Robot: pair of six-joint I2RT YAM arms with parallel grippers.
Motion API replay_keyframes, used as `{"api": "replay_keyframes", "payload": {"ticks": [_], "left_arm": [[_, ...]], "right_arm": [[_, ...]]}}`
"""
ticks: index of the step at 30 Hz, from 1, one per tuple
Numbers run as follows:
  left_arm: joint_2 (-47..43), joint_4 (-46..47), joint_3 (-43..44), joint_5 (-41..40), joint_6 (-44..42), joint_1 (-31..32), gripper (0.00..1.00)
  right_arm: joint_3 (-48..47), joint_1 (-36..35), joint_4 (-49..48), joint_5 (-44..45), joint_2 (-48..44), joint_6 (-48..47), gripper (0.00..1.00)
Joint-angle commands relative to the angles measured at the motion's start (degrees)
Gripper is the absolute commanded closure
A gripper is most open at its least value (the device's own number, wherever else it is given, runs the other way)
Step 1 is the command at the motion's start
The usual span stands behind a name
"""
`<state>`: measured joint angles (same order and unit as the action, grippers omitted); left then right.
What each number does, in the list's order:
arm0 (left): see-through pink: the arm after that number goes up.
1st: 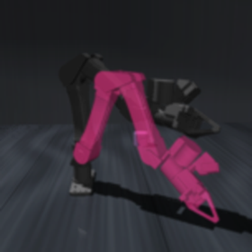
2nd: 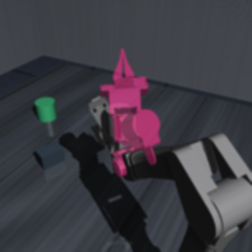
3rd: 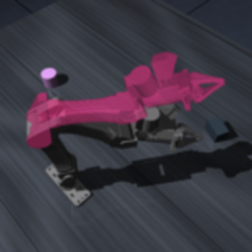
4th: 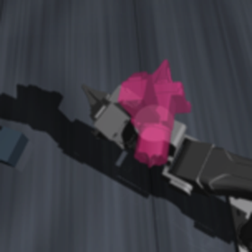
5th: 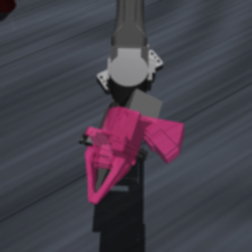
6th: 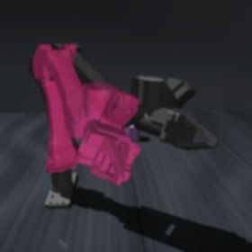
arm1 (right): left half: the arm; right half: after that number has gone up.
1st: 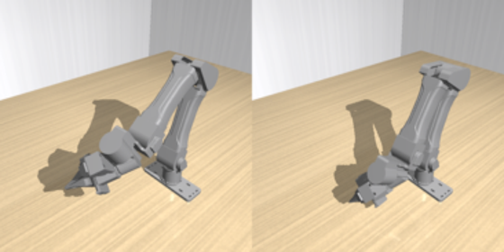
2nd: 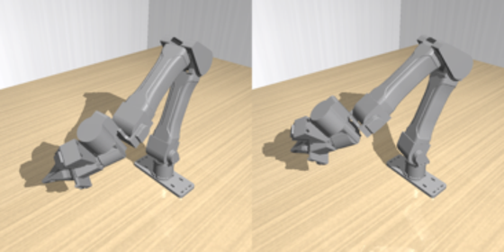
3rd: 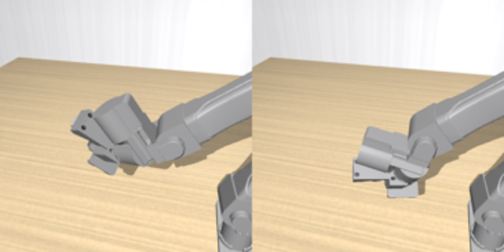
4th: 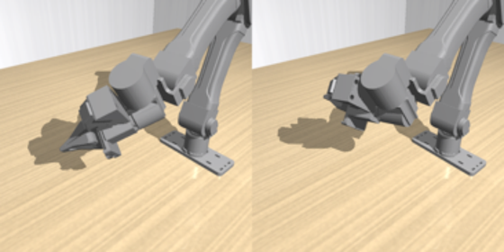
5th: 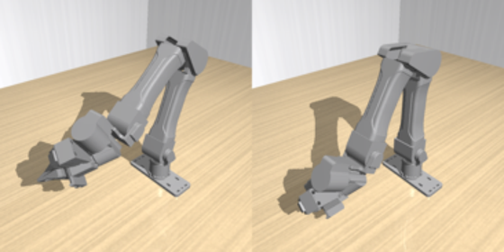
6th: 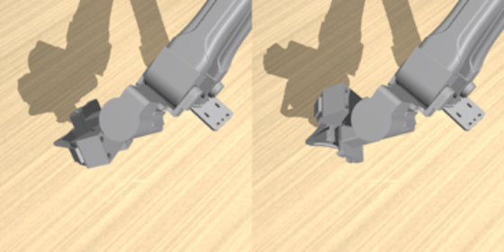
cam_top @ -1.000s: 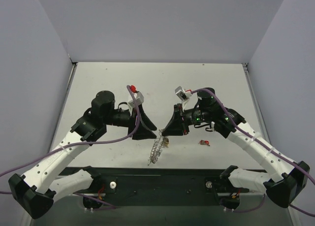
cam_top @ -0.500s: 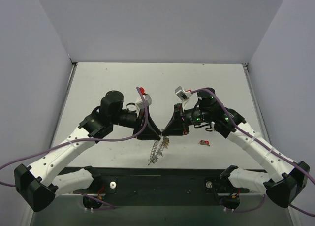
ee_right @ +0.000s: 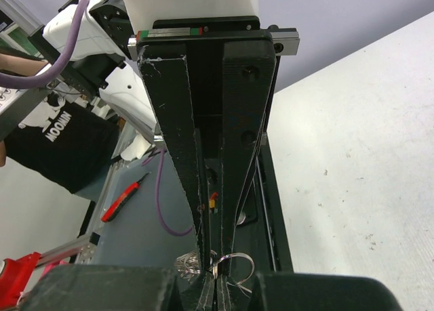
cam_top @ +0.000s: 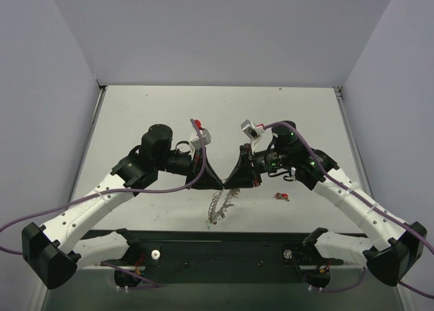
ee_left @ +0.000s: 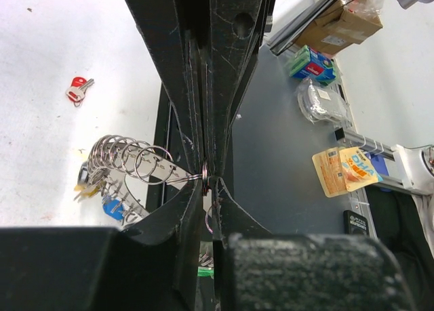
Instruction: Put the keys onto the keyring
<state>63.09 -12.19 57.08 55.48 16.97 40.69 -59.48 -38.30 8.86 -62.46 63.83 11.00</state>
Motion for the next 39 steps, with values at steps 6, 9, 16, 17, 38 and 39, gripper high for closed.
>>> {"api": "replay_keyframes", "payload": {"ticks": [6,9,16,17,38,39], "left_arm": [[0.0,1.7,2.7,-1.0,-1.7,1.1,1.0],[-1.3,2.7,2.2,-3.4,-1.5,1.1,1.0],[-8.1,10.5,-2.4,-12.2,1.7,1.2,1.0],[-8.7,11.3,-3.0,-13.0,2.3,1.2,1.0],[-18.9,53.1,-21.8,-3.7,8.0,1.3,1.0],[-18.6,54.6,-22.1,-3.2,8.5,1.3,1.0]], "right_arm": [[-1.6,0.1,-5.3,-1.5,-2.6,0.6,1.0],[-1.3,1.3,-5.5,2.1,-4.3,1.2,0.56],[4.6,7.1,-16.1,6.9,-11.1,9.0,0.18],[5.2,7.6,-16.9,7.1,-11.7,9.6,0.16],[7.0,8.8,-21.9,2.4,-11.9,12.3,0.18],[7.0,8.9,-21.8,2.3,-11.9,12.3,0.18]]}}
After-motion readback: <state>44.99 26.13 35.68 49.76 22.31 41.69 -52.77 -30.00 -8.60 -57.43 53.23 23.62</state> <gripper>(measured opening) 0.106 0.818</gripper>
